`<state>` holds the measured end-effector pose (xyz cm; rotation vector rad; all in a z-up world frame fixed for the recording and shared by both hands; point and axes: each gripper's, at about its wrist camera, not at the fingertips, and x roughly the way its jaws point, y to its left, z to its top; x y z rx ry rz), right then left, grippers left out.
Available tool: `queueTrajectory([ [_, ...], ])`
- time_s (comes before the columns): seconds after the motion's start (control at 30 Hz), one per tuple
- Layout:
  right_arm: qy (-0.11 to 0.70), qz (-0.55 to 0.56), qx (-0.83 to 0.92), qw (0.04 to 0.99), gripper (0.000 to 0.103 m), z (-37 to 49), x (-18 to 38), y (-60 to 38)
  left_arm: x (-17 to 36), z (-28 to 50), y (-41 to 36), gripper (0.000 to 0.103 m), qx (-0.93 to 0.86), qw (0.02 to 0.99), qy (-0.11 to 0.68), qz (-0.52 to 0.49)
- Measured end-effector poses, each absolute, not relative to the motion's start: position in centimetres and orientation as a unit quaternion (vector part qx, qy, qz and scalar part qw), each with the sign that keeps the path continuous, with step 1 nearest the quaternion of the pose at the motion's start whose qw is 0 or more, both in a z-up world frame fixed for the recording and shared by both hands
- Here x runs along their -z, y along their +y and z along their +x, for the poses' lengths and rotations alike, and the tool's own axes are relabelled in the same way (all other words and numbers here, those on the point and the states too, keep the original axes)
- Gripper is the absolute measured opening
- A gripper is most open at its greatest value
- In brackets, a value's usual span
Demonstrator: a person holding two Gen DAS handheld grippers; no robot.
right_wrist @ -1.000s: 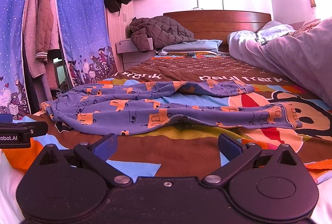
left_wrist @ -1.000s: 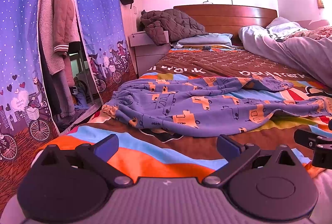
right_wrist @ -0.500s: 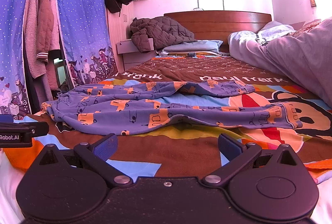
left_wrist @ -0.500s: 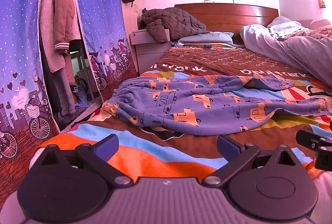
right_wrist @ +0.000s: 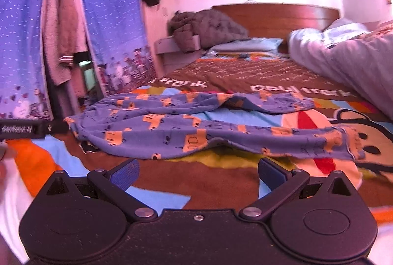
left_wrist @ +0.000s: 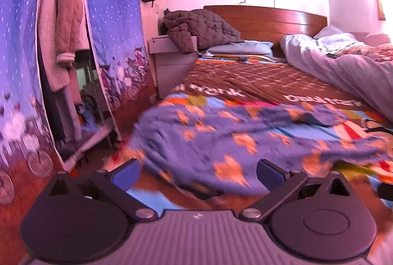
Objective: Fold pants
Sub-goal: 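Close the left gripper on the pants waistband while the right gripper grasps the other waistband corner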
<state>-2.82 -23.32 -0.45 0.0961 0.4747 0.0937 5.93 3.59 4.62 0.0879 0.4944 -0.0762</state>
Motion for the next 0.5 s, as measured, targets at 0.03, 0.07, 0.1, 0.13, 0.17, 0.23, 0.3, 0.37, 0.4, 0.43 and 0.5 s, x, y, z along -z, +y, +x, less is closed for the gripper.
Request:
queueTrajectory([
  [0.03, 0.245, 0.043, -0.057, 0.967, 0.102, -2.2, -0.2, -23.9, -5.3, 7.3, 4.2, 0.103, 0.035, 0.968, 0.247, 0.044],
  [0.07, 0.253, 0.041, -0.062, 0.964, 0.102, -1.4, -0.9, -24.5, -5.9, 8.8, 4.7, 0.103, 0.032, 0.967, 0.250, 0.042],
  [0.1, 0.259, 0.039, -0.066, 0.963, 0.102, -0.7, -1.4, -25.0, -6.5, 10.7, 5.5, 0.103, 0.031, 0.965, 0.257, 0.040],
  [0.13, 0.264, 0.037, -0.071, 0.961, 0.102, 0.2, -2.0, -25.6, -6.8, 12.3, 6.1, 0.103, 0.031, 0.963, 0.264, 0.041],
  [0.17, 0.269, 0.033, -0.078, 0.959, 0.102, 1.4, -2.6, -26.3, -7.2, 14.2, 6.7, 0.103, 0.033, 0.960, 0.274, 0.040],
  [0.23, 0.273, 0.020, -0.096, 0.957, 0.102, 4.1, -3.4, -27.4, -7.7, 18.7, 8.2, 0.103, 0.038, 0.952, 0.304, 0.029],
  [0.3, 0.274, 0.006, -0.112, 0.955, 0.102, 7.5, -4.0, -28.4, -8.0, 22.7, 9.4, 0.103, 0.025, 0.951, 0.306, 0.018],
  [0.37, 0.285, -0.010, -0.106, 0.953, 0.102, 11.6, -4.4, -29.0, -8.0, 27.1, 10.1, 0.103, 0.019, 0.952, 0.305, 0.021],
  [0.4, 0.287, -0.016, -0.097, 0.953, 0.102, 13.5, -4.6, -29.2, -7.9, 29.0, 10.3, 0.103, 0.023, 0.950, 0.311, 0.023],
  [0.43, 0.285, -0.028, -0.090, 0.954, 0.102, 16.2, -4.9, -29.3, -7.7, 31.2, 10.4, 0.103, 0.030, 0.947, 0.318, 0.027],
  [0.5, 0.283, -0.058, -0.103, 0.952, 0.102, 20.9, -5.3, -29.2, -7.0, 34.9, 10.2, 0.103, 0.044, 0.943, 0.325, 0.050],
])
